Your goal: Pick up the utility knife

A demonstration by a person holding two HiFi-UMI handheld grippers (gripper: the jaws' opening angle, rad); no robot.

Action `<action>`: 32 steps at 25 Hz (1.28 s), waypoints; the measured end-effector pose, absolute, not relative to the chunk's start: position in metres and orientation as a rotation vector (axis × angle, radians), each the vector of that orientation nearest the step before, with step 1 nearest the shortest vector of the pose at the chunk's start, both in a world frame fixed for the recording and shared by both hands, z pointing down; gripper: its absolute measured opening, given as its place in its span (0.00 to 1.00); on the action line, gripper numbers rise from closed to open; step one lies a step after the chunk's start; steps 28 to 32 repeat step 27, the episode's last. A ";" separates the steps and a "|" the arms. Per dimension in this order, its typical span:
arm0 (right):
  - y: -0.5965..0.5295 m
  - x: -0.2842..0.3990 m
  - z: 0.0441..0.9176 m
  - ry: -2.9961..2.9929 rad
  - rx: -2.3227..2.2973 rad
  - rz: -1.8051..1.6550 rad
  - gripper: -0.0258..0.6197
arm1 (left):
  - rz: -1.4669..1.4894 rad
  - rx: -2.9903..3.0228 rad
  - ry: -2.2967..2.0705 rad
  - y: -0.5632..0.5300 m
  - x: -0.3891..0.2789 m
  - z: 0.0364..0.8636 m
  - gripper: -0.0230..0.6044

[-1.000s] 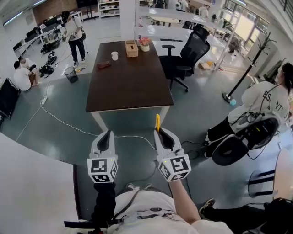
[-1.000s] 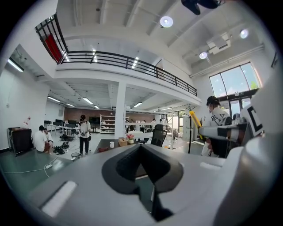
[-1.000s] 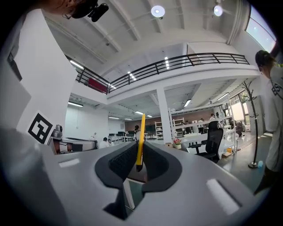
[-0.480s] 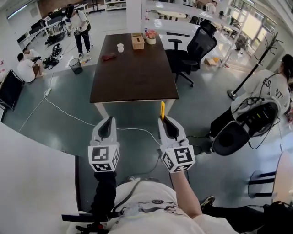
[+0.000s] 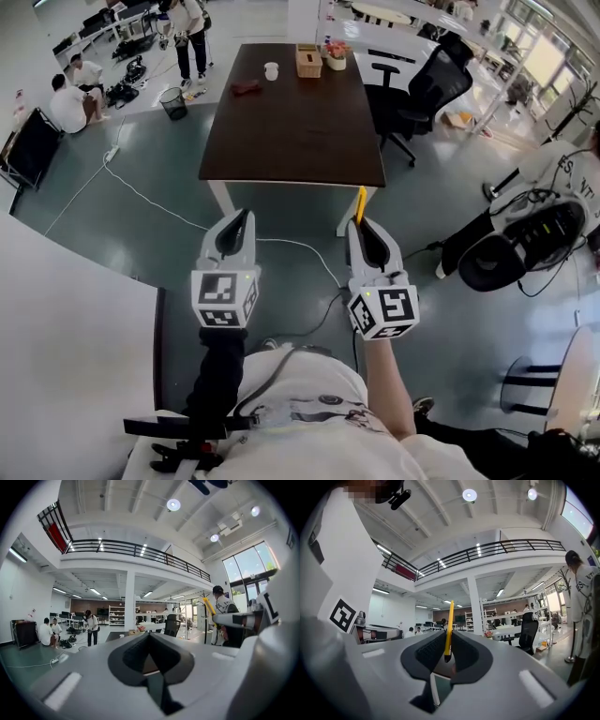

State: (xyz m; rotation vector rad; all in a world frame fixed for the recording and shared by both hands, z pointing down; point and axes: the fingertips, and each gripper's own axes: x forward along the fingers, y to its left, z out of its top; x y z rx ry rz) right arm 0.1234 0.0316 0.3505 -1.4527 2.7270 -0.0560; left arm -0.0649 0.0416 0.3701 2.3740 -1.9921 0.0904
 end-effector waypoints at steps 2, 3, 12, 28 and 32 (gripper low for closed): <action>0.031 0.122 0.350 2.735 -1.450 -0.049 0.11 | 0.093 2.365 -1.997 0.042 -0.067 0.371 0.03; 0.031 0.122 0.350 2.739 -1.449 -0.044 0.11 | 0.094 2.360 -1.999 0.041 -0.067 0.372 0.03; 0.031 0.118 0.356 2.742 -1.445 -0.031 0.11 | 0.101 2.351 -2.007 0.041 -0.071 0.380 0.03; 0.024 0.118 0.365 2.756 -1.450 -0.041 0.11 | 0.103 2.339 -2.004 0.034 -0.072 0.388 0.03; 0.024 0.118 0.365 2.756 -1.450 -0.041 0.11 | 0.103 2.339 -2.004 0.034 -0.072 0.388 0.03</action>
